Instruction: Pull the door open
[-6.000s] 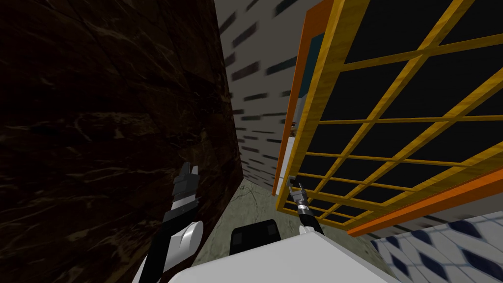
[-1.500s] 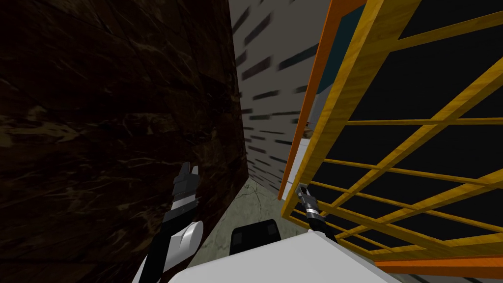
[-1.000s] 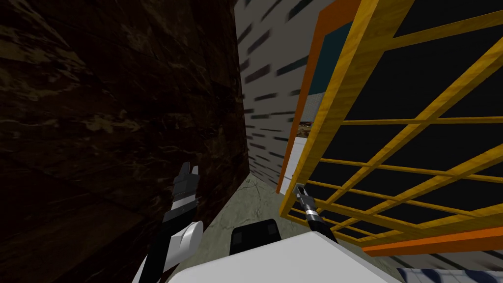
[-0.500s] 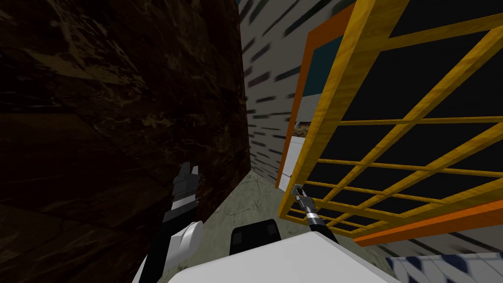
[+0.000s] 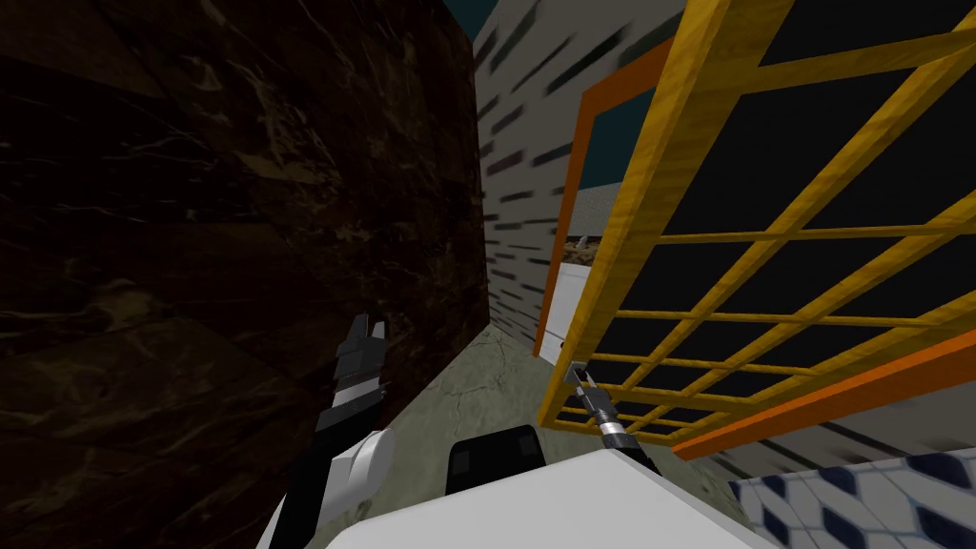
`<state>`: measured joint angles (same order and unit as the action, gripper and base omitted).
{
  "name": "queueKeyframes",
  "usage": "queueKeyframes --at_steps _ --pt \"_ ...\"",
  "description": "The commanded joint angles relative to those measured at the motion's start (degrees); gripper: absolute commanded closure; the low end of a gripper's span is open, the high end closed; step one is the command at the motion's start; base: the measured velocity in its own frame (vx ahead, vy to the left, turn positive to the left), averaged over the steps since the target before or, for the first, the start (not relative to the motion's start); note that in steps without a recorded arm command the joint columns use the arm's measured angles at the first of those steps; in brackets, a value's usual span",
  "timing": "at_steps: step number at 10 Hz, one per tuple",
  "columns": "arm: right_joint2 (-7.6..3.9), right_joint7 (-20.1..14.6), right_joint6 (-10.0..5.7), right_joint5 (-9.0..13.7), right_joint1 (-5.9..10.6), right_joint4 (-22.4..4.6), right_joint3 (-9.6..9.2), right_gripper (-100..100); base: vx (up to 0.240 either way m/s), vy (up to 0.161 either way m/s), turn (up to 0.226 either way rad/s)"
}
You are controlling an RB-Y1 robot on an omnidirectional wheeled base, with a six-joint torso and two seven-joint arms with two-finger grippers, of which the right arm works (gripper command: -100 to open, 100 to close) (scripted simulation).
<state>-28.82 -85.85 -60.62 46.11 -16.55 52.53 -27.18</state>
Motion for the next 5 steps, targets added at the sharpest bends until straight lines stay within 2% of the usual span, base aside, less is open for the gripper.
queueKeyframes --at_steps 1,2,5 --pt "0.00 0.0 0.00 0.0 0.00 0.0 0.00 100 -0.115 -0.007 0.028" --pt "-0.60 -1.1 -0.94 -0.6 -0.18 -0.6 -1.18 100 -0.149 -0.020 0.108" --pt "-1.83 -2.9 -2.72 -1.5 -0.28 -1.5 -2.86 100 -0.219 -0.027 0.103"
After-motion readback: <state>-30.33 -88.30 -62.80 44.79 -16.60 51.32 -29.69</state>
